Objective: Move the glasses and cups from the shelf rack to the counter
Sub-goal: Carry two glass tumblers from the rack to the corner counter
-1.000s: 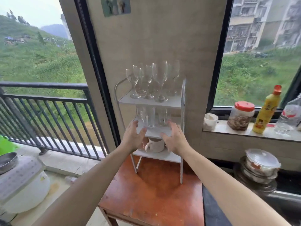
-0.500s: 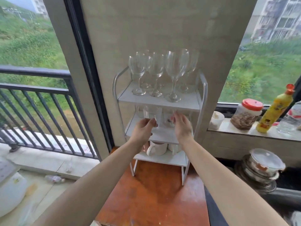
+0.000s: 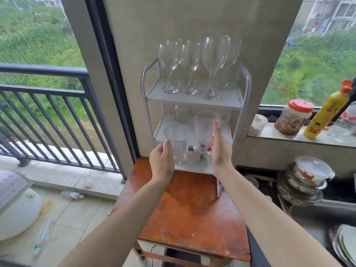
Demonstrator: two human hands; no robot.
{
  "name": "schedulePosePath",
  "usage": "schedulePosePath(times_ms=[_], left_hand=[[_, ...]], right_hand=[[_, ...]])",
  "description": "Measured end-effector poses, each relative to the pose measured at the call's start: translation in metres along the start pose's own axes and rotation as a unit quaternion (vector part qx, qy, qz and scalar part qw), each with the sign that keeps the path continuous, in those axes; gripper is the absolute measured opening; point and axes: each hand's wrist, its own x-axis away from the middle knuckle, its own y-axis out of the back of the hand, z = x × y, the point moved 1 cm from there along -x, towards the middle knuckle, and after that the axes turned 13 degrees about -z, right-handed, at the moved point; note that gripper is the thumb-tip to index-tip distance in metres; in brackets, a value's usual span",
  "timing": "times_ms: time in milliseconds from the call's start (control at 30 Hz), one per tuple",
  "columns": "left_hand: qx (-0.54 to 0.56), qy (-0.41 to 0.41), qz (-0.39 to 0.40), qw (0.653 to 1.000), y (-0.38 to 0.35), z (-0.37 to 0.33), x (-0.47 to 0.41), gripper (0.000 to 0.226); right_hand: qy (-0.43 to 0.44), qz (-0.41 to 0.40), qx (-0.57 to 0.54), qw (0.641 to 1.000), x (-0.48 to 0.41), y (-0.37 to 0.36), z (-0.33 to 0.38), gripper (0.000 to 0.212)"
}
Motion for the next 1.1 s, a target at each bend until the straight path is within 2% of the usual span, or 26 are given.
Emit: schedulePosePath(times_ms=[133, 233, 333, 533, 633, 800, 933, 1100], left_hand=[[0.004, 0.039, 0.012, 0.999, 0.009, 0.04, 0.035, 0.049], [-0.021, 0.072, 0.021, 0.997, 0.011, 0.072, 0.058, 0.061], [-0.061, 0.053, 0.082, 0.993, 0.002, 0.1, 0.09, 0.069], [-0.088, 0.004, 0.215, 0.973, -0.053, 0.094, 0.186, 0.059], [-0.086, -0.024, 0.278, 0.956, -0.086, 0.066, 0.258, 0.058], [-0.039, -0.005, 0.376, 0.926, -0.123, 0.036, 0.406, 0.053], [-0.013, 0.0, 0.44, 0.898, -0.143, 0.022, 0.54, 0.048], [-0.012, 0.013, 0.522, 0.852, -0.159, 0.01, 0.697, 0.04]], right_hand=[[0.012, -0.056, -0.026, 0.998, 0.024, 0.035, -0.025, 0.081], [-0.031, -0.105, -0.002, 0.994, 0.043, 0.072, -0.058, 0.066], [-0.062, -0.183, 0.02, 0.981, 0.068, 0.12, -0.091, 0.052], [-0.078, -0.333, 0.004, 0.94, 0.109, 0.25, -0.097, 0.045], [-0.049, -0.393, -0.005, 0.918, 0.133, 0.324, -0.079, 0.045], [0.005, -0.483, -0.059, 0.874, 0.188, 0.464, -0.062, 0.043], [0.033, -0.532, -0.051, 0.844, 0.245, 0.587, -0.055, 0.053], [0.046, -0.6, -0.027, 0.798, 0.314, 0.723, -0.047, 0.053]])
